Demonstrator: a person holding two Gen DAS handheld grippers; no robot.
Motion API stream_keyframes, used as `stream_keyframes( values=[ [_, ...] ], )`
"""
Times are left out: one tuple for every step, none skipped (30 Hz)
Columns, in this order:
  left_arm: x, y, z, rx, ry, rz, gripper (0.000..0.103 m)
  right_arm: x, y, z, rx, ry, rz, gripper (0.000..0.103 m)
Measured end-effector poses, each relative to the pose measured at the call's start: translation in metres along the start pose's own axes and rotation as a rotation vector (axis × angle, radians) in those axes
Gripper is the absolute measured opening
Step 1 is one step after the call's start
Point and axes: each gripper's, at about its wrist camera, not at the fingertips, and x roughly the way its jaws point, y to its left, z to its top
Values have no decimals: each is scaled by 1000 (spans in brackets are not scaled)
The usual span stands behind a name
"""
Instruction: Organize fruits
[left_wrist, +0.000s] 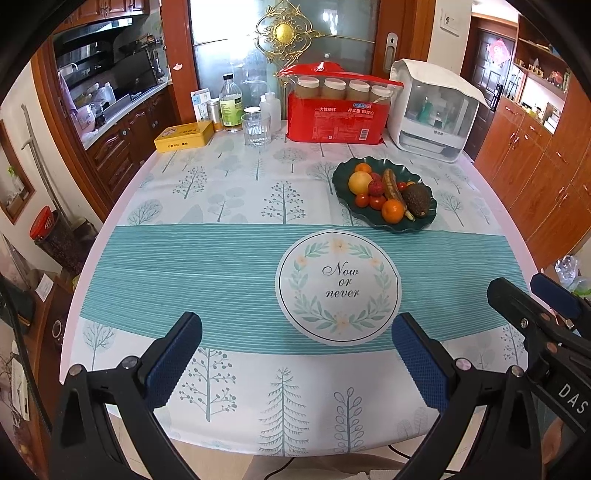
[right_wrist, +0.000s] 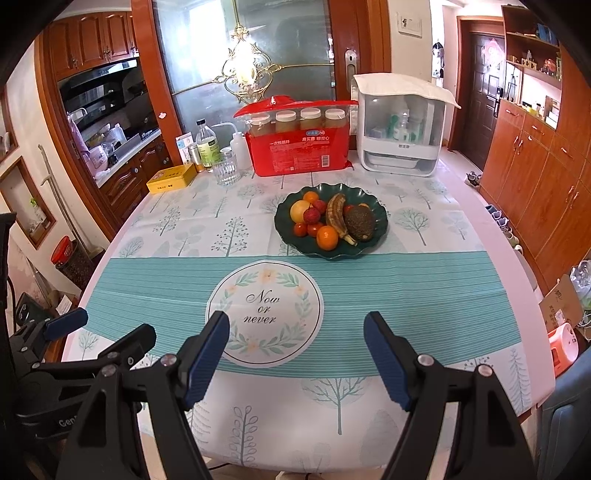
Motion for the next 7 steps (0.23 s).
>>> stream_keyframes(
  values=[
    [0, 0, 0, 0, 0, 0, 102, 0, 0, 0, 0, 1, 0, 76],
    [0, 0, 0, 1, 1, 0, 102, 0, 1, 0, 1, 2, 0, 76],
    [1, 1, 0, 1, 3, 1, 102, 1, 3, -1, 1, 3, -1, 76],
    [0, 1, 0, 1, 3, 0, 102, 2, 4, -1, 1, 5, -1, 76],
    [0, 1, 0, 1, 3, 0, 102, 2, 5, -1, 2, 7, -1, 76],
    [1, 3, -1, 0, 6, 0, 102, 3, 6, -1, 3, 9, -1, 76],
    [1, 4, -1, 0, 9, 0, 102, 5, 6, -1, 4, 11, 0, 76]
  ],
)
